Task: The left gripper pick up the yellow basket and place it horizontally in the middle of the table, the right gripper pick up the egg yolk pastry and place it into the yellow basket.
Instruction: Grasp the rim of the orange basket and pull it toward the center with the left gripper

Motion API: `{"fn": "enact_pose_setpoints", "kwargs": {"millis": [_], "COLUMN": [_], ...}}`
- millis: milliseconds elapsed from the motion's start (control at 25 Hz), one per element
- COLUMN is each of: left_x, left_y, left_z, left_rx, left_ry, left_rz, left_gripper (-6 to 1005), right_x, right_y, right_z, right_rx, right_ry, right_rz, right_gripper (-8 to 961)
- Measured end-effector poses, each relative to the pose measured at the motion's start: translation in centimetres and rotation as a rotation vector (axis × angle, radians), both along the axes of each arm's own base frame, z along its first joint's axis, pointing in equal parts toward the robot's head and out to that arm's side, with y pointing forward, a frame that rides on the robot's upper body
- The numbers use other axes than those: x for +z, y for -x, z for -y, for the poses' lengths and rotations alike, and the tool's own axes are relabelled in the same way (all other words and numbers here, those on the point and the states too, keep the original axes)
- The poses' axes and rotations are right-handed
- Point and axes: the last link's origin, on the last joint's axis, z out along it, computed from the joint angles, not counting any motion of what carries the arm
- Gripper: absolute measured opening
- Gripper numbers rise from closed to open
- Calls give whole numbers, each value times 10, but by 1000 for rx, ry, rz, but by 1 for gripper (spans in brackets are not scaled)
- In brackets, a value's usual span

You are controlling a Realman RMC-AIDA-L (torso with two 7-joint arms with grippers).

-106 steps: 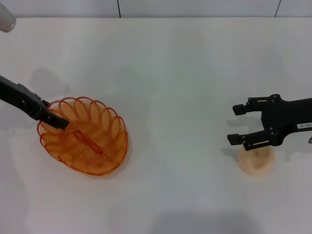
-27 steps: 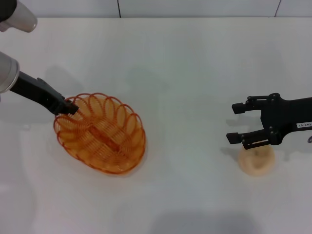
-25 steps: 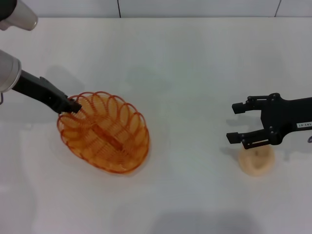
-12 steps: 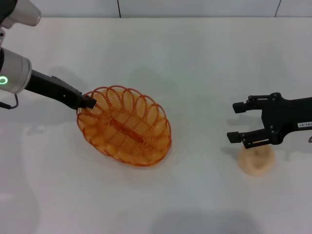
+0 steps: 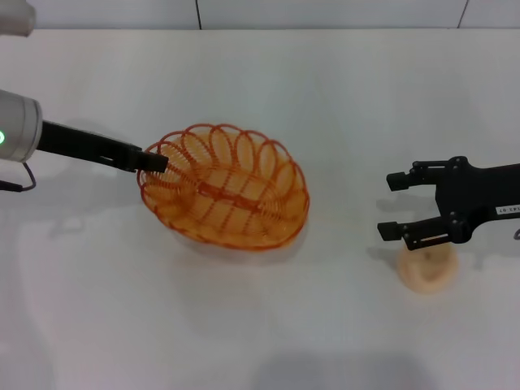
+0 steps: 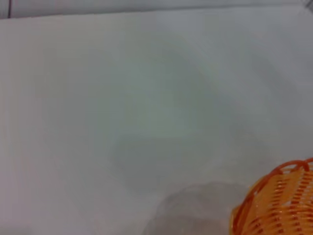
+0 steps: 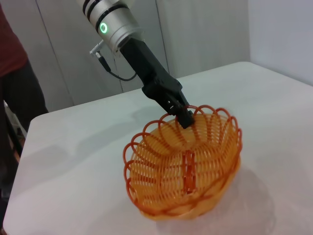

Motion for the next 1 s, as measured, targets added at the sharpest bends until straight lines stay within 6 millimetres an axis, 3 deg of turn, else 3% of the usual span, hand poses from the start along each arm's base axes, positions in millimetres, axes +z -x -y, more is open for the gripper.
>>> {"fn": "enact_pose_setpoints", "kwargs": {"millis": [1000], "left_x": [0], "left_y": [-10], "left_z": [9], "left_rx": [281], "left_ry": [104], "left_rz": [67], "left_gripper": [81], "right_x": [0], "right_y": [4], "right_z": [3], "right_rx": [21], "right_ry": [22], "right_rz": [-16], "right_gripper": [828]}}
